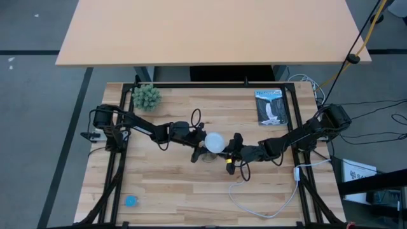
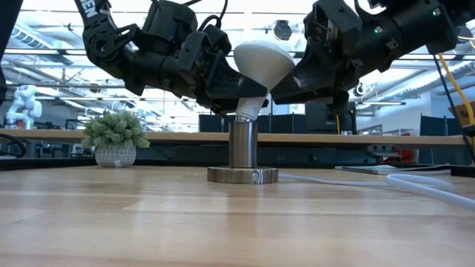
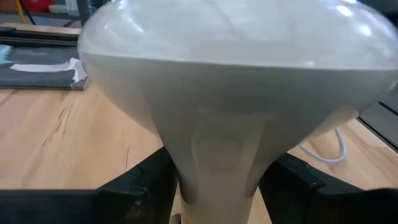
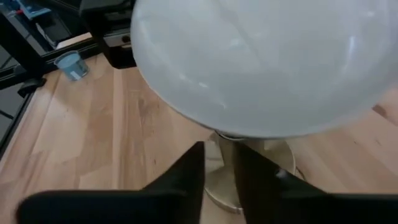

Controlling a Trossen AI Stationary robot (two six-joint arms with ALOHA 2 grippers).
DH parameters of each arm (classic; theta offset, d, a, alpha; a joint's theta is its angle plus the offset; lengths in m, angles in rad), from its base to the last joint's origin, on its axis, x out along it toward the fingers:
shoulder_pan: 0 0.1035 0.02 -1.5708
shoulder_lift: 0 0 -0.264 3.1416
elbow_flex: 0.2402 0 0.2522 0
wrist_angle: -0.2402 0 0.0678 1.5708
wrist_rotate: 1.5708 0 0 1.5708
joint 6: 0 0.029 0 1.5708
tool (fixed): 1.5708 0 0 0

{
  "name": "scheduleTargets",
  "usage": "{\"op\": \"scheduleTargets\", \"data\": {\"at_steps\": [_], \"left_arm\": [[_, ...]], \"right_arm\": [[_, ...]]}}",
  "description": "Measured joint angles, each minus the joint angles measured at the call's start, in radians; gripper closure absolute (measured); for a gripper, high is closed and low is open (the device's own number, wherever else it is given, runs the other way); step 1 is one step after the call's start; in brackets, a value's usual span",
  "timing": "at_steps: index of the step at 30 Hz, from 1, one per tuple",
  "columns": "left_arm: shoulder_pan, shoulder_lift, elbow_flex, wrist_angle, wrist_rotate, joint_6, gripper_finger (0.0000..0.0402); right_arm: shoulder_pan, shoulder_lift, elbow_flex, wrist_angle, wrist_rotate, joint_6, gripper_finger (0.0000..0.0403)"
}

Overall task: Screw lightbulb
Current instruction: Insert the white light bulb into the gold lamp

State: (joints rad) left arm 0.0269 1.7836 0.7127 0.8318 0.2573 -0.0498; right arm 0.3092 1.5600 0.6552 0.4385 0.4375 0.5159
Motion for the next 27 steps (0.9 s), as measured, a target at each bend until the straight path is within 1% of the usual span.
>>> {"op": "scheduleTargets", "data": {"at_steps": [4,7,10,12,17,20,22,27], "left_arm": [[0.0,0.0,0.0,0.0,0.0,-0.001,0.02],[0.0,0.0,0.0,0.0,0.0,-0.002,0.02],[0.0,0.0,0.0,0.004,0.0,-0.002,0.02],[0.0,0.0,0.0,0.026,0.0,-0.002,0.02],[0.0,-0.052,0.001,0.04,0.0,-0.002,0.02],[0.0,-0.086,0.001,0.045,0.0,-0.001,0.02],[0.0,-0.104,0.001,0.047,-0.005,-0.001,0.02],[0.002,-0.105,0.002,0.102,-0.011,-0.02,0.02]], "right_arm": [[-0.001,0.0,0.0,-0.004,0.008,0.025,0.0274],[-0.002,0.0,0.0,0.014,0.011,0.014,0.0235],[-0.002,0.0,-0.001,0.045,0.012,-0.003,0.0205],[-0.002,0.0,-0.001,0.053,0.014,-0.003,0.0191],[-0.002,0.0,-0.001,0.035,0.079,-0.003,0.0181],[-0.002,0.0,-0.001,0.079,0.12,-0.012,0.0185],[-0.002,0.0,-0.001,0.11,0.126,-0.058,0.0187],[-0.002,0.001,-0.001,0.19,0.138,-0.175,0.0187]]}}
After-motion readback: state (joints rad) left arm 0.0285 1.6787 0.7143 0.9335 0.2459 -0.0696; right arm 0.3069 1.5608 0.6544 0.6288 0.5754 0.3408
